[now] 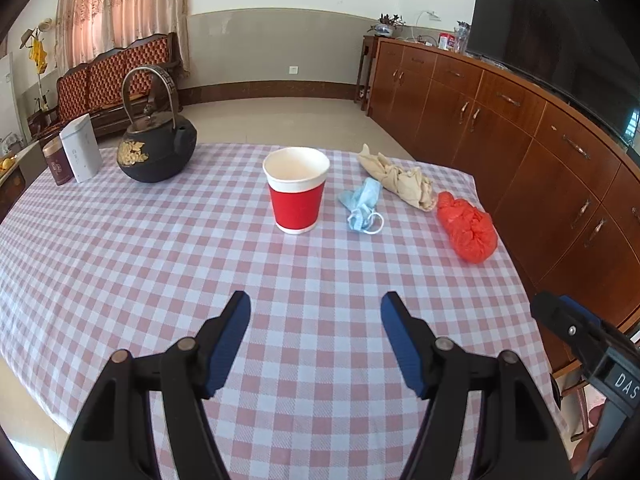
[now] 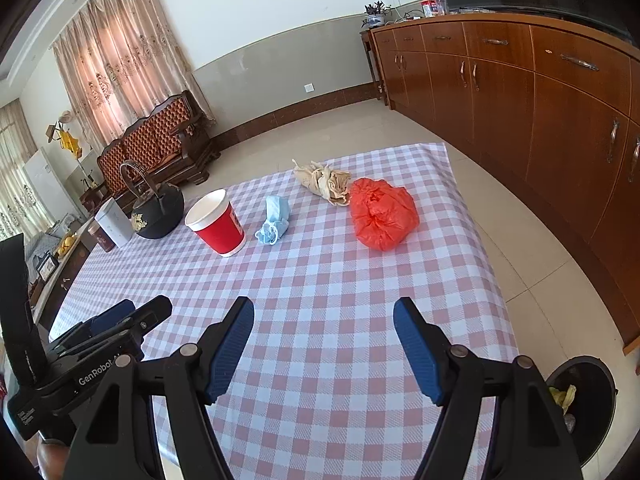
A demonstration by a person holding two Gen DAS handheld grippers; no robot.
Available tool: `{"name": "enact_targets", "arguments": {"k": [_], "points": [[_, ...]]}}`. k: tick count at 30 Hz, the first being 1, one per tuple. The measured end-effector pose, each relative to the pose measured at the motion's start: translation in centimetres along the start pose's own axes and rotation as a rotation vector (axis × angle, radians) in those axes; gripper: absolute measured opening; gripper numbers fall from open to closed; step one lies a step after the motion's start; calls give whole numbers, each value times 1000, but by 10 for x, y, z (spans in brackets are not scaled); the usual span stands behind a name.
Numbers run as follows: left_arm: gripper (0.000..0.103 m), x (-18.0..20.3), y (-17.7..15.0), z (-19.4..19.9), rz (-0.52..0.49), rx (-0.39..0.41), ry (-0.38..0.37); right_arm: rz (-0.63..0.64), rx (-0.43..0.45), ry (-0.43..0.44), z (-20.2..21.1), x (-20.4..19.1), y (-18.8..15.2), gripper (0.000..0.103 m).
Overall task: Collect trash
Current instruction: 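Move both open tools back toward the table, then grasp the red-and-white paper cup with the left tool while the right tool grasps the red plastic bag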
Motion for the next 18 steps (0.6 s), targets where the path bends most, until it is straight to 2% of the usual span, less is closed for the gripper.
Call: {"name": "enact_targets", "arguments": {"k": [18], "points": [[69,-20,34,-73,-12,-24,-8,16,-65,6,-96,-24,30,74]]}}
Point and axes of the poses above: each gripper's, at about its wrist camera, not at the fingertips, and z roughly against the way its jaws point, x to its right, y to its top, the point moved 5 cm from there along -z, roughly the way its jaws point, and after that the axes turned 12 degrees about -z, right-handed, at the moved point
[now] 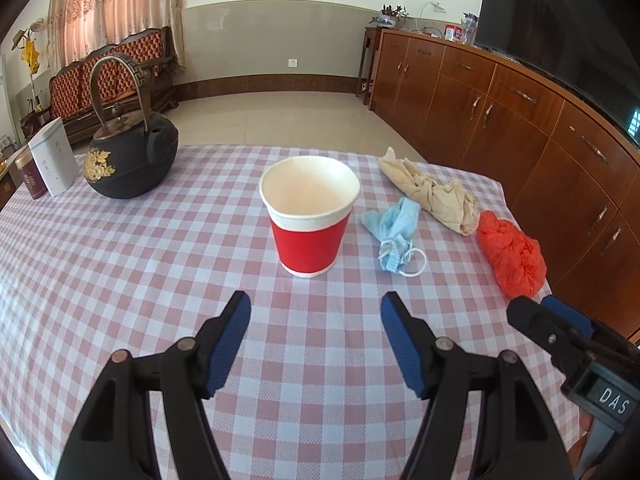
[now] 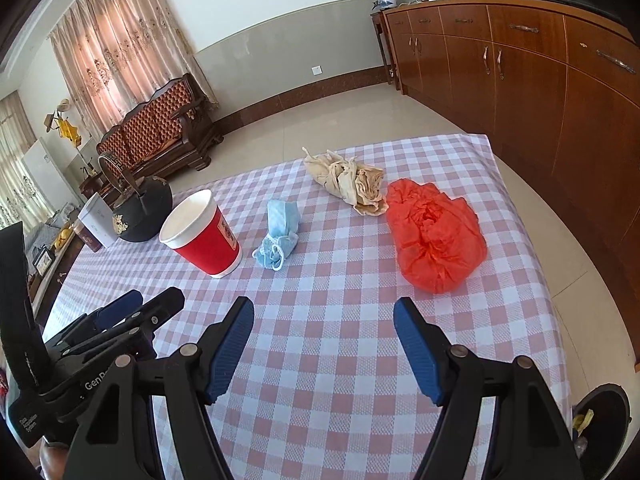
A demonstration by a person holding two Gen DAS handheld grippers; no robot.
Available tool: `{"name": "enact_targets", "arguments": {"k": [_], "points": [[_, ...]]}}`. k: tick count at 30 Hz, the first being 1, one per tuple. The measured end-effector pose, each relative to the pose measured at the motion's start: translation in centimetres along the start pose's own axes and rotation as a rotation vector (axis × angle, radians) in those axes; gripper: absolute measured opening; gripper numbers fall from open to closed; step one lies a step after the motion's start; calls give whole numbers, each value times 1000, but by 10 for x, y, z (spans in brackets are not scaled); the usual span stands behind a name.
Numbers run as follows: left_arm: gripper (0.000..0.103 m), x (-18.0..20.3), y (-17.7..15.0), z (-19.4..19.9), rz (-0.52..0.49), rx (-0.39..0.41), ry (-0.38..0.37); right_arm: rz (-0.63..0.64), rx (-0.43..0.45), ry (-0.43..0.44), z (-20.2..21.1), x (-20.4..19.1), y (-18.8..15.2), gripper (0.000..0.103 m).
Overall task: Collect trash
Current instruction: 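Grasp the red-and-white paper cup with the left tool while the right tool grasps the red plastic bag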
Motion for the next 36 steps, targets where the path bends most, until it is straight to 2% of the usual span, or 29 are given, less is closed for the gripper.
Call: {"name": "enact_targets", "arguments": {"k": [10,12,19,26,30,36], "points": [[69,-6,14,-27,-18,1,3,-2,-39,4,-53,-12,15,74],[69,-7,16,-30,-20,3,3,-5,-22,0,-53,-10,19,74],[69,-6,23,-41,-28,9,-4,-24,49,-88,-40,23,38,74],[69,-7,29,-56,-25,-2,6,-57,89,-158,-39,54,54,83],[69,-7,31,-64,-18,-6,14,-40,61,-188,-54,61,57,84],[69,-9,32,-75,3,-12,17,-47,26,-177,-72,65,56,84]]}}
Point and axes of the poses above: each gripper's, at about its wrist camera, not at the fingertips, and z roughly against the way its jaws point, x to its right, y to its top, the point moved 5 cm from there along -z, roughly the way its jaws point, and after that the axes turned 12 degrees about -z, right-handed, at the moved point
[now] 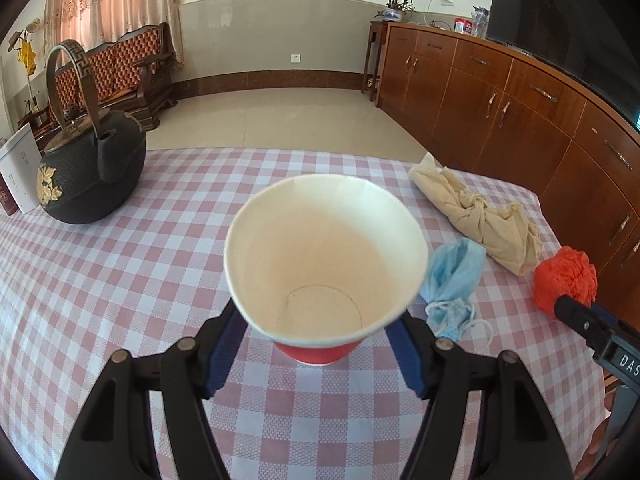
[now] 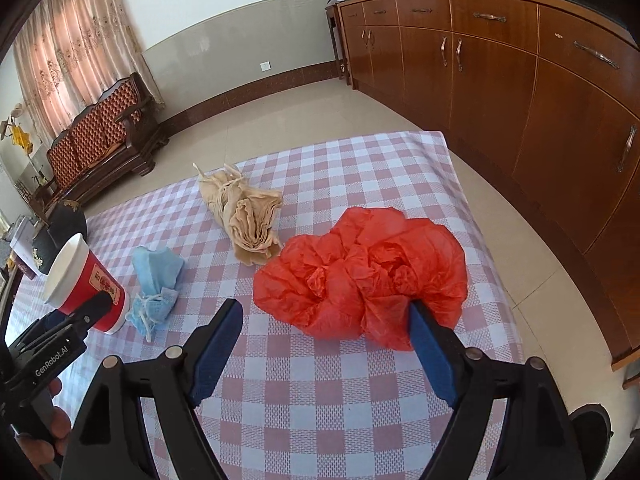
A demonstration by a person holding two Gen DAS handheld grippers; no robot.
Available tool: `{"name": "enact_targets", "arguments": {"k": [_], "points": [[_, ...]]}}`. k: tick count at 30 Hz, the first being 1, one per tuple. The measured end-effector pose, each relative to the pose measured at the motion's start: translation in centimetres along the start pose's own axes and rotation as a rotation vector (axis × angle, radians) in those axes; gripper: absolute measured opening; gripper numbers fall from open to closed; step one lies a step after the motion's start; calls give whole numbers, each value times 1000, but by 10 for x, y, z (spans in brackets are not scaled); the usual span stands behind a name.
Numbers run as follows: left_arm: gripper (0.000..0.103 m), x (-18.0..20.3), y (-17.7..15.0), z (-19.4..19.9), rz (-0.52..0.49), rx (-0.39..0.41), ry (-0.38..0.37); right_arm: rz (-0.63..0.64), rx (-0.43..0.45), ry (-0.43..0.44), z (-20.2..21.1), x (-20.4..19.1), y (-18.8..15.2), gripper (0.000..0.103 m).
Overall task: Collect trash
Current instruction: 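Grasp the red-and-white paper cup with the left tool while the right tool grasps the red plastic bag, then carry the paper cup and red bag in both tools over the black trash bin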
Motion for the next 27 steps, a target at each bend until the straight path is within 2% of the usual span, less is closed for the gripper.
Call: {"name": "enact_targets", "arguments": {"k": [4,6,9,10,12,15,20,27], "points": [[69,-2,-1,-2,13,14,9,2,-2,22,-2,-2,-1,81],[69,-4,-1,-3,17,22,15,13,-12,24,-5,-3,-3,58],[63,-6,-1,-2,28,29,12,10,-34,32,-10,-2,-6,51],[58,-6,-1,-1,30,32,9,13,-31,30,-10,-2,-7,49],[57,-7,-2,0,29,33,9,15,-32,37,-10,-2,-7,37],[56,-9,-5,4,29,35,9,16,-37,49,-9,-3,-9,28],[54,-7,-14,17,16,50,13,14,-40,73,-1,-4,-14,22],[54,-4,-27,42,1,57,1,13,-34,103,24,-2,-29,21]]}}
Point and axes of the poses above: each gripper's, at about its wrist camera, not at the fingertips, and z roughly against the way its jaws point, x to its right, y to its top, the point moved 5 cm from there along -z, roughly the way its jaws point, and after that the axes turned 12 degrees about -z, right-handed, at the moved point
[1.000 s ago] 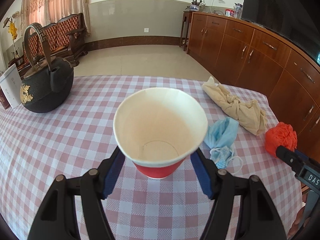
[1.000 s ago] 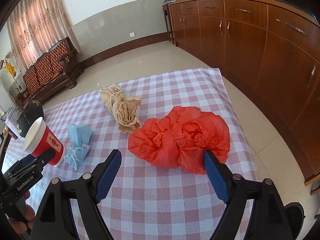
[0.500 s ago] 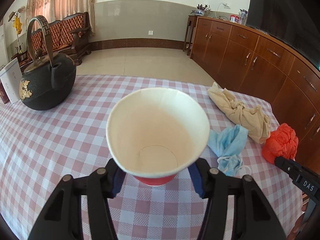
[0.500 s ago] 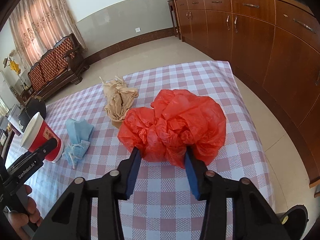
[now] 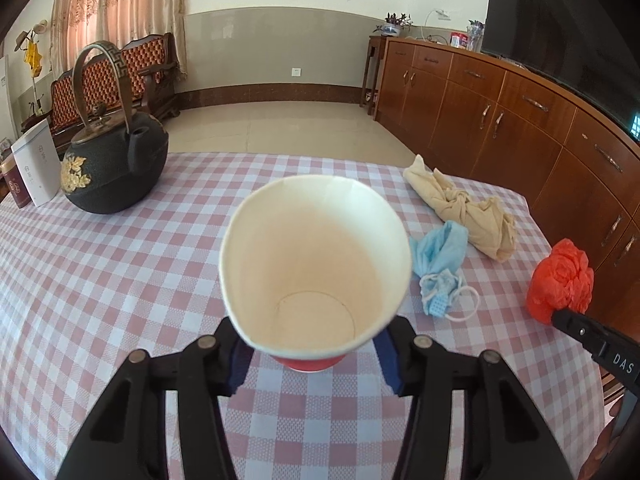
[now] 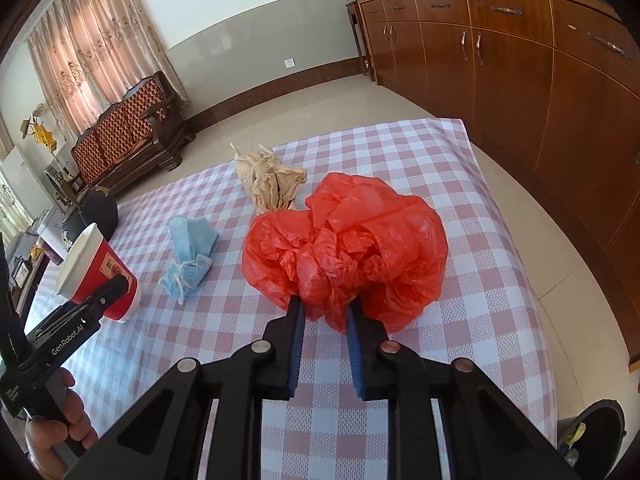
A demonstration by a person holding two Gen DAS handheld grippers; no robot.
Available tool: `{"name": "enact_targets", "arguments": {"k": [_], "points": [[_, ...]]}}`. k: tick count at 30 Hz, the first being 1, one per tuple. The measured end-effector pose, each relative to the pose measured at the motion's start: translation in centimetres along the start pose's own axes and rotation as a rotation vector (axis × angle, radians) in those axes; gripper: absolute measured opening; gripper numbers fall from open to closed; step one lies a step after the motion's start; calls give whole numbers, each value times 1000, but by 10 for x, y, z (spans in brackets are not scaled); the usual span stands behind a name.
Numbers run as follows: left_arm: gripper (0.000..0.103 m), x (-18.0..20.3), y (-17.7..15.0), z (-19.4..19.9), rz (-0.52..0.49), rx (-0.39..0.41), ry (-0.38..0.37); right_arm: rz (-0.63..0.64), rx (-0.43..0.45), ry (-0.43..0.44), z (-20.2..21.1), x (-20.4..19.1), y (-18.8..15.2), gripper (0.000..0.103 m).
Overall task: Collect trash
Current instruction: 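Carry the paper cup and red bag in both tools over the black trash bin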
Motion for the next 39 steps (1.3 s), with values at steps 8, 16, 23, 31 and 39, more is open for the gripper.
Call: {"name": "enact_targets", "arguments": {"k": [8,16,23,31,39], "points": [[54,7,-13,39,-5,4,-22,10,-4,32,41,-2,-32,21],[54,27,-29,81,-31,13,-46,2,-13,50,82,3,-65,21],[54,50,-40,118,-55,33,-75,2,3,61,125,9,-86,21],[54,82,-52,149,-91,49,-122,-5,35,59,172,23,-103,21],[54,118,-67,169,-132,52,-178,-27,62,38,209,48,-122,21]]}}
Point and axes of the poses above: each gripper's, at about its wrist camera, not at the fingertips, and z roughly against the way its jaws point, x to its right, y to its top, the point moved 5 cm from there along -z, roughly the way its jaws point, and after that the axes turned 12 degrees about -z, right-handed, at the moved point
